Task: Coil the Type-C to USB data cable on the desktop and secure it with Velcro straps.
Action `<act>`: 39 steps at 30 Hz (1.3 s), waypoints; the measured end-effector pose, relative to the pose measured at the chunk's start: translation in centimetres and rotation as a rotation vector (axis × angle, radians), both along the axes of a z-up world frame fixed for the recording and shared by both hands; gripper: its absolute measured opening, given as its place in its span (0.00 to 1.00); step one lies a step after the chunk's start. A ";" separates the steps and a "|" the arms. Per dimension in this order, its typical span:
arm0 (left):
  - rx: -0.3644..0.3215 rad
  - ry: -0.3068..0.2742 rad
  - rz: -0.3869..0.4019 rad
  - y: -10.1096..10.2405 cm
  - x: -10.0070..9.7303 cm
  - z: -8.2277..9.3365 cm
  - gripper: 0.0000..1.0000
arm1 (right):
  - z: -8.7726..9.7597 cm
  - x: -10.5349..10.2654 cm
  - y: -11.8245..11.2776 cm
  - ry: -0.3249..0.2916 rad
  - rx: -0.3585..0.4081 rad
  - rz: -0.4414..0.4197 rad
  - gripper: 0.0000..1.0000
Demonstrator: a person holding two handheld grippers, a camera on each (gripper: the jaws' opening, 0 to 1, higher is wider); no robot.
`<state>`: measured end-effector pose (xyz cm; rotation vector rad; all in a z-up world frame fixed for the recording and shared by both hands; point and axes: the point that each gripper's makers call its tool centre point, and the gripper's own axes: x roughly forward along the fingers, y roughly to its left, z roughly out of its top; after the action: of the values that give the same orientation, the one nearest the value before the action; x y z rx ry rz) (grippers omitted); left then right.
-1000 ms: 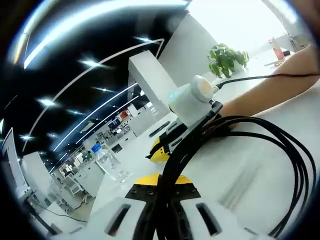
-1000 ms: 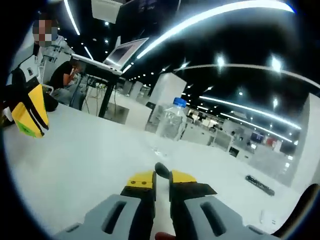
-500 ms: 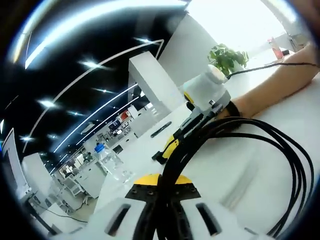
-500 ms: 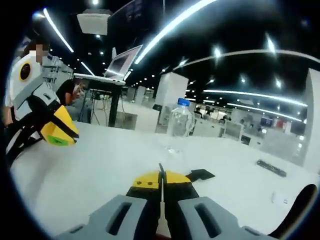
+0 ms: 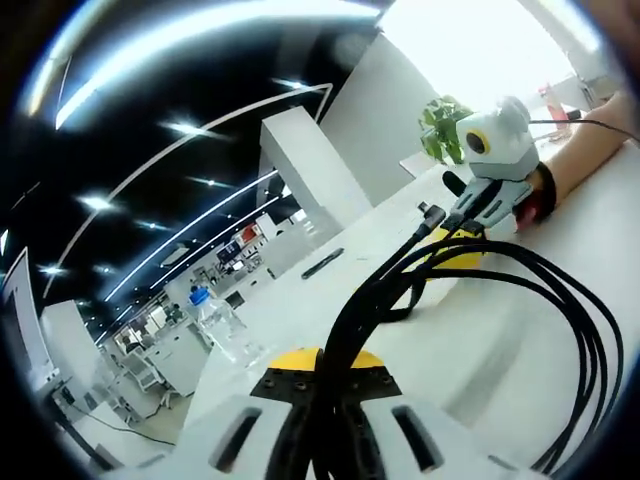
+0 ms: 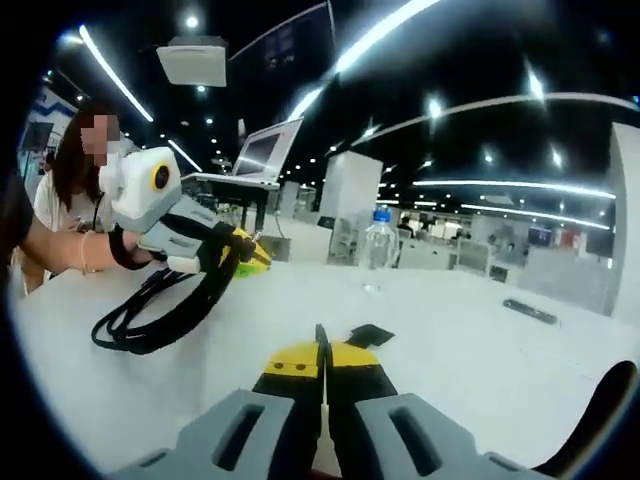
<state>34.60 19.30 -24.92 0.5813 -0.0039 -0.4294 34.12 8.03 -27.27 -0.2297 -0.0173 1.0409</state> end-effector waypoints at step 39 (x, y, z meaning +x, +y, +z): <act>-0.029 -0.027 -0.128 -3.7 -1.6 0.8 0.04 | 0.8 -10.3 -9.7 -0.084 -0.043 -0.132 0.01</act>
<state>33.04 15.60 -24.09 0.5605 -0.0737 -0.5452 23.82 -1.66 -26.48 -0.3095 -0.0551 0.9007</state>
